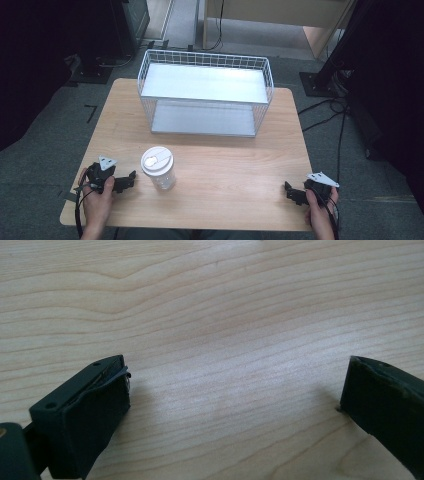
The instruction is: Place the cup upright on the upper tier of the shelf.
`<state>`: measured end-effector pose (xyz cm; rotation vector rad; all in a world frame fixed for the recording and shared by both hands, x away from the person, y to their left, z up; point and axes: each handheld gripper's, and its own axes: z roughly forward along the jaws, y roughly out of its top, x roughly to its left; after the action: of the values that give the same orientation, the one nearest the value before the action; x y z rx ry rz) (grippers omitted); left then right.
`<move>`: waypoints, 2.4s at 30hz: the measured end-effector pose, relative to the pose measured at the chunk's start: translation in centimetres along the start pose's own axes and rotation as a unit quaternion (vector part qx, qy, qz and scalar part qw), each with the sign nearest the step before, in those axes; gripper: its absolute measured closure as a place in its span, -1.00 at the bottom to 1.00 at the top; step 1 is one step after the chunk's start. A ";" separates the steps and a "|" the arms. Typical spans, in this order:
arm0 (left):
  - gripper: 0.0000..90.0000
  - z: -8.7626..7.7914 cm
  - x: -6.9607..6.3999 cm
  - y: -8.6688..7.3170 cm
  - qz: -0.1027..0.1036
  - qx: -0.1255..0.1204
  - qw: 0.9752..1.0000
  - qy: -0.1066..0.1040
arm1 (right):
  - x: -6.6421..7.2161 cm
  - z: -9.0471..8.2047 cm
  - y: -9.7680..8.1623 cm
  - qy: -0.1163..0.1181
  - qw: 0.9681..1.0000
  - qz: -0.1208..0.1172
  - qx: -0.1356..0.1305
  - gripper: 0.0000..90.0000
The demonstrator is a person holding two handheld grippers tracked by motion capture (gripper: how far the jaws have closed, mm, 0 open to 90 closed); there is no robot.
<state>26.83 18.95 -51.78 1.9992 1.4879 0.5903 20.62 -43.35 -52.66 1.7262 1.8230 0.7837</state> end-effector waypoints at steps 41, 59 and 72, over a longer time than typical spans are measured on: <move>-1.00 -3.5 -5.0 0.0 0.048 -0.063 0.983 -0.163 | 0.0 0.0 0.1 0.001 1.000 0.000 0.001 -1.00; -1.00 -4.6 -7.8 0.7 0.058 -0.128 0.973 -0.181 | 0.0 0.0 0.1 0.001 1.000 0.000 0.001 -1.00; -0.86 -4.8 -9.5 1.3 0.053 -0.171 0.967 -0.183 | 0.0 0.0 0.1 0.001 1.000 0.000 0.001 -1.00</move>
<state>21.96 10.43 -47.48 1.8035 0.9899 0.4541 20.67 -43.30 -52.65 1.7263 1.8258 0.7841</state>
